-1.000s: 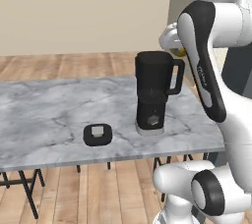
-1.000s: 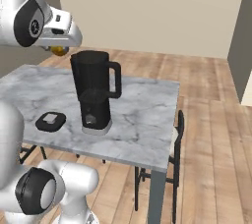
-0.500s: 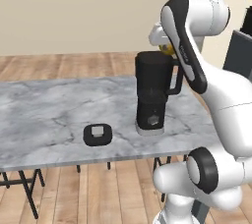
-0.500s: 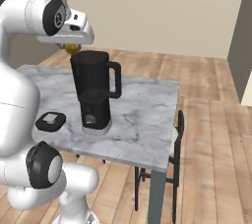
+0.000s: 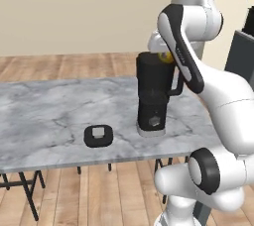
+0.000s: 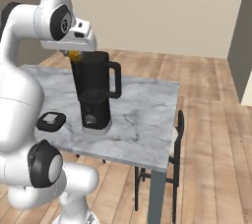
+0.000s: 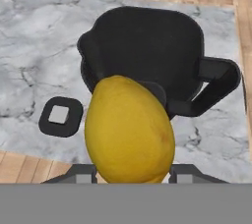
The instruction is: Grab the lemon and garlic from the fridge, place them in the blender, close the lid, and turn on the blender to create a marinade.
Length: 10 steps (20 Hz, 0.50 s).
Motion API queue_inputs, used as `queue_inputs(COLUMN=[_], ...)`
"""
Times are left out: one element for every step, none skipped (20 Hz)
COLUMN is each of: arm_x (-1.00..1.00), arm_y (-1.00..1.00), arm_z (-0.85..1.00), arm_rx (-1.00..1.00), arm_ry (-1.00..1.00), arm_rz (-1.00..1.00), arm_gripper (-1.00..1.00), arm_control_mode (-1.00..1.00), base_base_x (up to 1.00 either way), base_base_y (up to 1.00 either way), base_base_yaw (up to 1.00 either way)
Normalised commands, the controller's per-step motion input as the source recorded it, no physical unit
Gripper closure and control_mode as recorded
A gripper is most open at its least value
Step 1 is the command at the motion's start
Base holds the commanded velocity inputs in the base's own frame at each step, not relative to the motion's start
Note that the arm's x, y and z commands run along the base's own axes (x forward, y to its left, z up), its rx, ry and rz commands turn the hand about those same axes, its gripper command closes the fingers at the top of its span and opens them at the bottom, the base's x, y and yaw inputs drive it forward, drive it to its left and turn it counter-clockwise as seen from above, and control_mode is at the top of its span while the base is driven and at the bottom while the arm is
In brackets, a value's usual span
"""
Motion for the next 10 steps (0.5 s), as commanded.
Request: queue_inputs(arm_x=[0.00, 0.00, 0.00, 0.04, 0.15, 0.19, 0.29, 0.29, 0.31, 0.36], arm_y=[0.00, 0.00, 0.00, 0.00, 0.00, 0.00, 0.00, 0.00, 0.00, 0.00], arm_z=[-0.28, -0.24, -0.26, -0.26, -0.26, -0.26, -0.27, -0.27, -0.24, -0.21], arm_rx=[0.00, 0.00, 0.00, 0.00, 0.00, 0.00, 0.00, 0.00, 0.00, 0.00], arm_ry=[0.00, 0.00, 0.00, 0.00, 0.00, 0.02, 0.04, 0.05, 0.06, 0.05], arm_rz=[0.00, 0.00, 0.00, 0.00, 0.00, 0.00, 0.00, 0.00, 0.00, 0.00], arm_gripper=[1.00, 1.00, 1.00, 1.00, 1.00, 1.00, 1.00, 1.00, 1.00, 1.00], arm_control_mode=[-1.00, -1.00, -1.00, -1.00, -1.00, -1.00, -1.00, -1.00, -1.00, -1.00], base_base_x=[0.00, 0.00, 0.00, 0.00, 0.00, 0.00, 0.00, 0.00, 0.00, 0.00], base_base_y=[0.00, 0.00, 0.00, 0.00, 0.00, 0.00, 0.00, 0.00, 0.00, 0.00], base_base_yaw=[0.00, 0.00, 0.00, 0.00, 0.00, 0.00, 0.00, 0.00, 0.00, 0.00])
